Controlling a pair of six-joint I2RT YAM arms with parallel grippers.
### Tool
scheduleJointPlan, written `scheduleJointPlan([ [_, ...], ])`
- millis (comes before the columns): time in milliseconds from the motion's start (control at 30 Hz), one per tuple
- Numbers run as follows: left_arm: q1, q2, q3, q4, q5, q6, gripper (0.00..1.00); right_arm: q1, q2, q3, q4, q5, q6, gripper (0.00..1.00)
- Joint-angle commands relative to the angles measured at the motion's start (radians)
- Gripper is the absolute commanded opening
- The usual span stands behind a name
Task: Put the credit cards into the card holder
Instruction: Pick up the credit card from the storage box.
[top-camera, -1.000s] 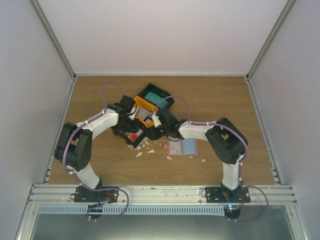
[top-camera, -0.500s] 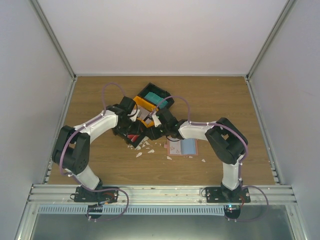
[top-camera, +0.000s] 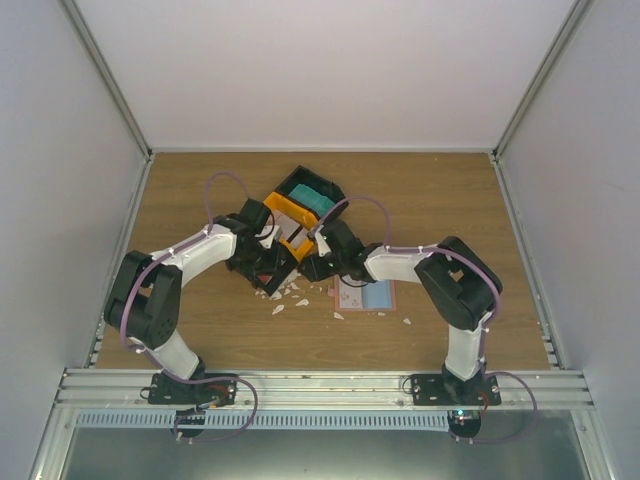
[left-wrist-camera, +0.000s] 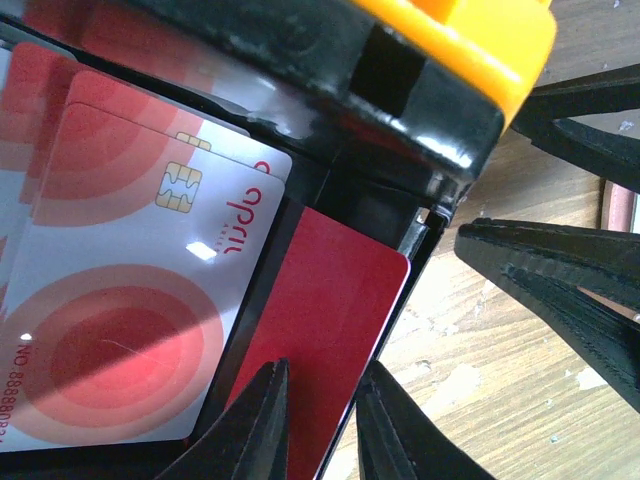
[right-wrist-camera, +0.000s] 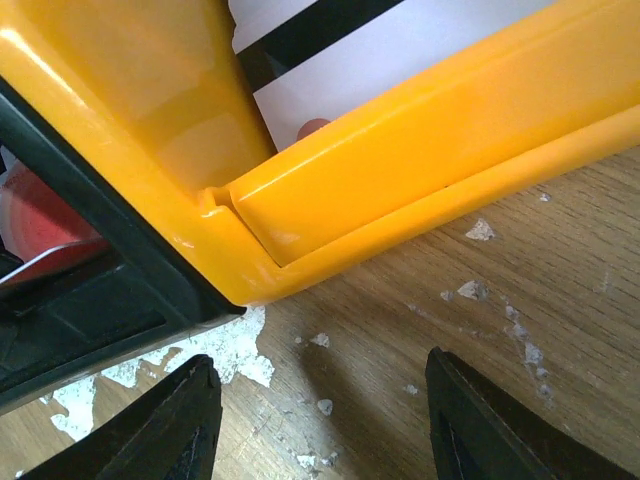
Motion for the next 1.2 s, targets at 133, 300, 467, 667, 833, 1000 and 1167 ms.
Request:
scheduleJointPlan([
  [133,-0.007,-0.026,0.021,-0.017,-0.022,-0.007,0.12,-0.014,-0.053,-0.019,0.035,0.02,0.024,0.57],
  [300,-0.008,-0.069,0.035,-0.042,-0.033,0.004,0.0,-0.019,-0.072,-0.022,0.03,0.025,0.028,0.57],
  [467,-0.007,-0.106,0.022,-0.043,-0.091,0.003,0.0,-0.025,-0.096,-0.03,0.029,0.029,0.032,0.57],
  [667,-0.007,-0.207,0.009,0.007,-0.222,-0.016,0.0,-0.041,-0.156,-0.063,0.044,0.019,0.037,0.57],
  [833,-0.007,-0.354,-0.042,0.138,-0.201,-0.03,0.0,-0.06,-0.241,-0.11,0.052,0.008,0.066,0.57],
  [1000,-0.008,-0.498,-0.13,0.349,0.002,-0.055,0.0,-0.069,-0.386,-0.187,-0.002,0.092,0.101,0.59],
  [1167,-0.008,-0.603,-0.201,0.55,0.149,-0.116,0.0,-0.079,-0.57,-0.247,-0.115,0.19,0.106,0.62],
])
